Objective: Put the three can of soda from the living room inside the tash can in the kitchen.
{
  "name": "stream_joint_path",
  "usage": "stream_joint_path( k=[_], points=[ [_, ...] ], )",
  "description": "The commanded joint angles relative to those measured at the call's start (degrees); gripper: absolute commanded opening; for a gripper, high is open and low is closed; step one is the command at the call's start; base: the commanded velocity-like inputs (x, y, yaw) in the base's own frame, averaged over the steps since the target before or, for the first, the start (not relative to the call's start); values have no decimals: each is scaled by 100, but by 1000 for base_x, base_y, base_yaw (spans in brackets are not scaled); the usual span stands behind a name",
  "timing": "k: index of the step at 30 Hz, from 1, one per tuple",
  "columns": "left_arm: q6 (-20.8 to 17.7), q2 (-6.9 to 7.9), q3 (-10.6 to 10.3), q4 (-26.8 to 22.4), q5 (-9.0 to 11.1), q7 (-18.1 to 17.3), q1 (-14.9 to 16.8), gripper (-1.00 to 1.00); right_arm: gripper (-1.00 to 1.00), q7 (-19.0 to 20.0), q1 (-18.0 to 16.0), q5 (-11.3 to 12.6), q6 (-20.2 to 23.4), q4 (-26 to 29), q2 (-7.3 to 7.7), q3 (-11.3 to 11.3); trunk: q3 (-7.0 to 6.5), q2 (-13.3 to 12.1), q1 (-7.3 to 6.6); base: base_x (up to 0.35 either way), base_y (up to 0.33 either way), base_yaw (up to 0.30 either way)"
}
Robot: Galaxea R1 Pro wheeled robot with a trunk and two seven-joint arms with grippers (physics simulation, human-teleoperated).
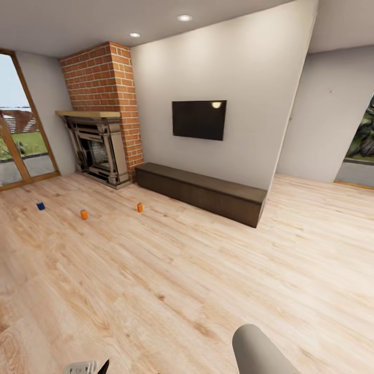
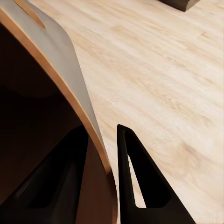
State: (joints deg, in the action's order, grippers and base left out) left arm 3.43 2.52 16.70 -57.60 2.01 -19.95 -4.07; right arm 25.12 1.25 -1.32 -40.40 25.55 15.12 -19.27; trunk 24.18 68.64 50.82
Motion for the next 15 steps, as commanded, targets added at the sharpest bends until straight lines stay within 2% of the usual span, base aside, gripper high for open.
stream_joint_path(
  k=[1, 15],
  points=[
    [0, 1, 0, 1, 0, 0, 0, 100, -100, 19, -2, 35, -3, 11, 0, -16, -1, 0, 0, 0, 0, 218],
    [0, 2, 0, 1, -4, 0, 0, 100, -100, 19, -2, 35, -3, 11, -3, -22, -1, 0, 0, 6, 0, 218]
  ],
)
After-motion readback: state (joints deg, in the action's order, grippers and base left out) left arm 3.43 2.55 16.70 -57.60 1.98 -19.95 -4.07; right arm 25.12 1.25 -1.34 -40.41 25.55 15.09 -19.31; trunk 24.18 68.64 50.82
